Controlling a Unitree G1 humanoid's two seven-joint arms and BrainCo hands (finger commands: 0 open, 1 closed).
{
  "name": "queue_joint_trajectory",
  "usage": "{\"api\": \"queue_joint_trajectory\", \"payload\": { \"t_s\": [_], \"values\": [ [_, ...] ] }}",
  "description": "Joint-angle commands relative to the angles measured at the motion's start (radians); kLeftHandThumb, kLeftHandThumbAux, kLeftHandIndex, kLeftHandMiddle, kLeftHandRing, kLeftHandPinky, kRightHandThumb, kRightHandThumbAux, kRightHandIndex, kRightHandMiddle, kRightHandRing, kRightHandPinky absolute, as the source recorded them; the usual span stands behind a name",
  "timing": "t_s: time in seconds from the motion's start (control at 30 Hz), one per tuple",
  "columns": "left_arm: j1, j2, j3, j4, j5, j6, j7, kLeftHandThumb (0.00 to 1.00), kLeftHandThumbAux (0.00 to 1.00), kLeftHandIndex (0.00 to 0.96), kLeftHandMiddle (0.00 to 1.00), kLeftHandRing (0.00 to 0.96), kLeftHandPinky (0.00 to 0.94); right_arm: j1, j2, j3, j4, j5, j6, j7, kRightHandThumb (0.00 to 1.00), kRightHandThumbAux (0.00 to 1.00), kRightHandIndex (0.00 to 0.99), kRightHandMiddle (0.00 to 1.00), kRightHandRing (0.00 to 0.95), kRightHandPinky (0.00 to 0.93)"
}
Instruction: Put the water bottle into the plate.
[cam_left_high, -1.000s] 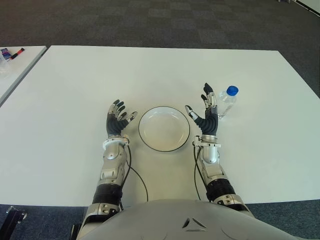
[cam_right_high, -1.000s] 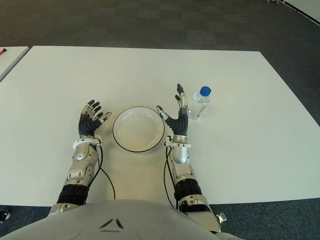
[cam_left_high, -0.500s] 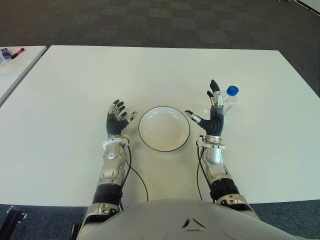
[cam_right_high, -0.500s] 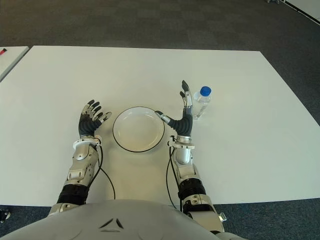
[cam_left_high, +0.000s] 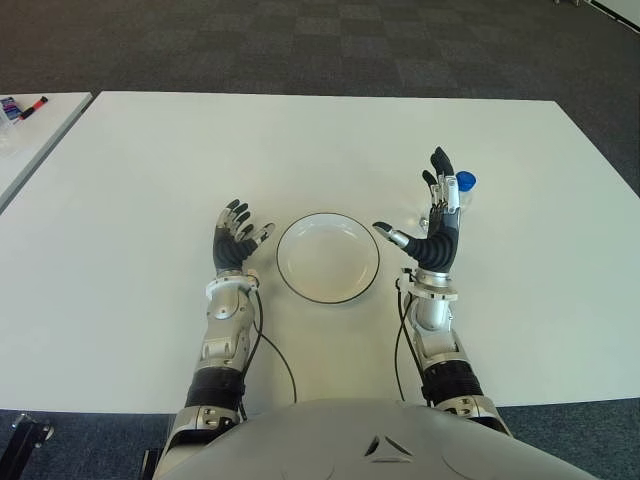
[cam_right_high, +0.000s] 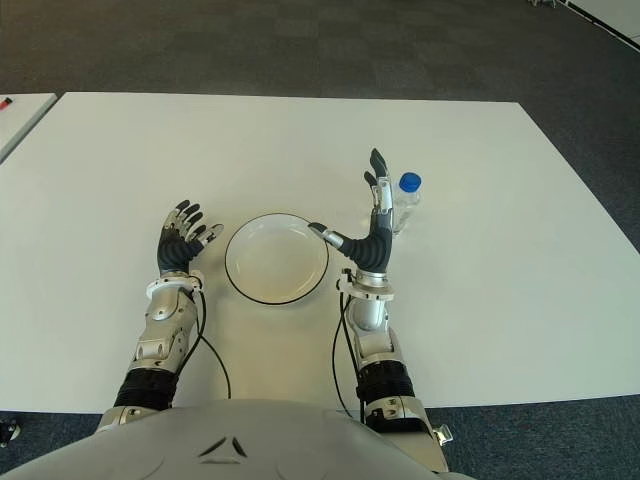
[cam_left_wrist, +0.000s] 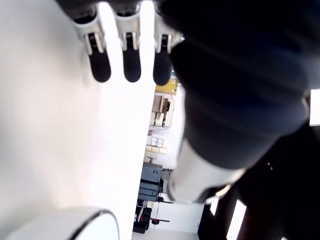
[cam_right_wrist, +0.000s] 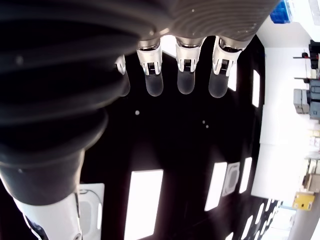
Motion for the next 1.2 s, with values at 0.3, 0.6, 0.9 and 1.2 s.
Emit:
{"api": "queue_joint_trajectory", "payload": {
  "t_s": [0.3, 0.6, 0.9, 1.2],
  "values": [
    [-0.013, -0.055, -0.007, 0.037, 0.010, -0.001, 0.015, 0.058, 0.998, 0.156, 0.186, 0.166, 0.193, -0.020, -0.006, -0.054, -0.012, 0.003, 0.018, -0.026, 0.000, 0.851, 0.050, 0.047, 0.036, 0.081],
    [-0.019, -0.058, -0.005, 0.046, 0.003, -0.003, 0.013, 0.053, 0.998, 0.154, 0.185, 0.165, 0.191, -0.079, -0.032, -0.109, 0.047, -0.087, -0.057, -0.138, 0.000, 0.888, 0.047, 0.044, 0.036, 0.085],
    [-0.021, -0.060, -0.005, 0.049, 0.004, -0.007, 0.015, 0.060, 0.998, 0.161, 0.189, 0.166, 0.190, -0.115, -0.070, -0.140, 0.089, -0.129, -0.108, -0.206, 0.000, 0.891, 0.032, 0.031, 0.032, 0.085],
    [-0.020, -0.060, -0.007, 0.049, 0.009, -0.013, 0.016, 0.072, 0.998, 0.168, 0.191, 0.167, 0.188, -0.133, -0.089, -0.150, 0.107, -0.136, -0.128, -0.232, 0.000, 0.892, 0.016, 0.020, 0.024, 0.083]
  ]
}}
